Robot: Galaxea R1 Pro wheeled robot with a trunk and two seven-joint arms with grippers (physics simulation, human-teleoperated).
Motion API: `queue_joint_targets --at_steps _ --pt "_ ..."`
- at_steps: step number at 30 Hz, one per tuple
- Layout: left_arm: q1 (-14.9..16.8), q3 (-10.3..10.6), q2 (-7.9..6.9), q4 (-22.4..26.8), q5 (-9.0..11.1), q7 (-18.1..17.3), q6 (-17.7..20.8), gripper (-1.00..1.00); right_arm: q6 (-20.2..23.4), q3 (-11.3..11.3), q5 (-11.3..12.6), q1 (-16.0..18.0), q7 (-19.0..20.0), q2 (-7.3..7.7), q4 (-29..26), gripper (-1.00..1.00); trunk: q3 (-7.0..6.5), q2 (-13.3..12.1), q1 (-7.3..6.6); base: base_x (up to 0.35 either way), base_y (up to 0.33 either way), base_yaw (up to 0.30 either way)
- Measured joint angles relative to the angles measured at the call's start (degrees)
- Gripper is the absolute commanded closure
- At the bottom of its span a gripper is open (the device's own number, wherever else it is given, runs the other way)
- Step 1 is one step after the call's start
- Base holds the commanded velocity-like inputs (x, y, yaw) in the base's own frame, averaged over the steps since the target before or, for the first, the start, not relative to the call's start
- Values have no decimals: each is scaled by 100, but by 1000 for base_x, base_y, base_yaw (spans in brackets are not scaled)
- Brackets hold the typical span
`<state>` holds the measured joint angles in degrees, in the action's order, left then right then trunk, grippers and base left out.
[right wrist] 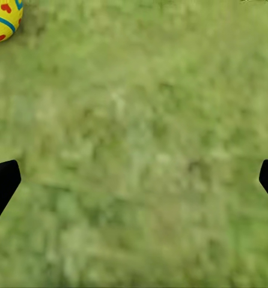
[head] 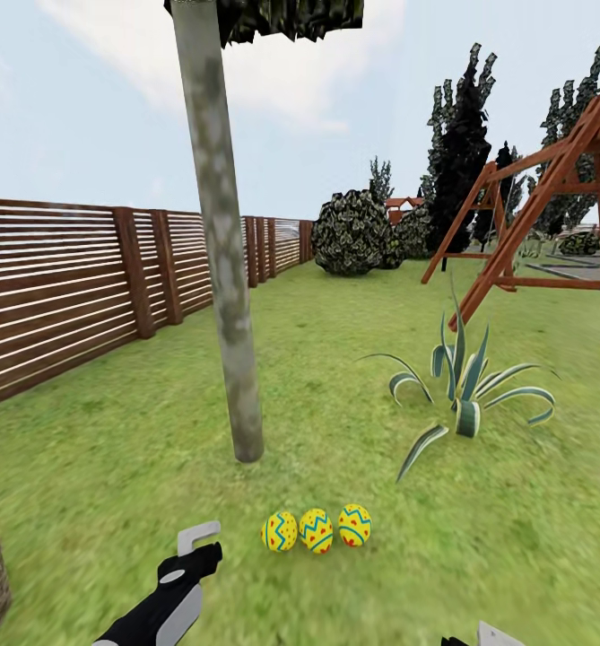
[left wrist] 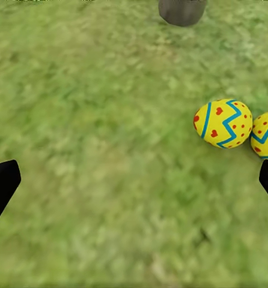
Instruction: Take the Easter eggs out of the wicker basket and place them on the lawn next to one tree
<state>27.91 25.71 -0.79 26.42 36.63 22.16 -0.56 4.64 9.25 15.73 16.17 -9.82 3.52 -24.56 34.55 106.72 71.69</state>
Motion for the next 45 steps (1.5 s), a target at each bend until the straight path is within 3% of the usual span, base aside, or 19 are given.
queue_joint_targets --at_steps 20,45 --pt "0 14 39 -251 -14 1 0 -100 0 -3 10 0 0 -12 18 -100 -355 -802 -439 0 0 0" --pt "-1 9 39 -264 -8 1 -3 -100 15 -15 13 0 1 7 49 -100 -587 -1805 -989 0 0 0"
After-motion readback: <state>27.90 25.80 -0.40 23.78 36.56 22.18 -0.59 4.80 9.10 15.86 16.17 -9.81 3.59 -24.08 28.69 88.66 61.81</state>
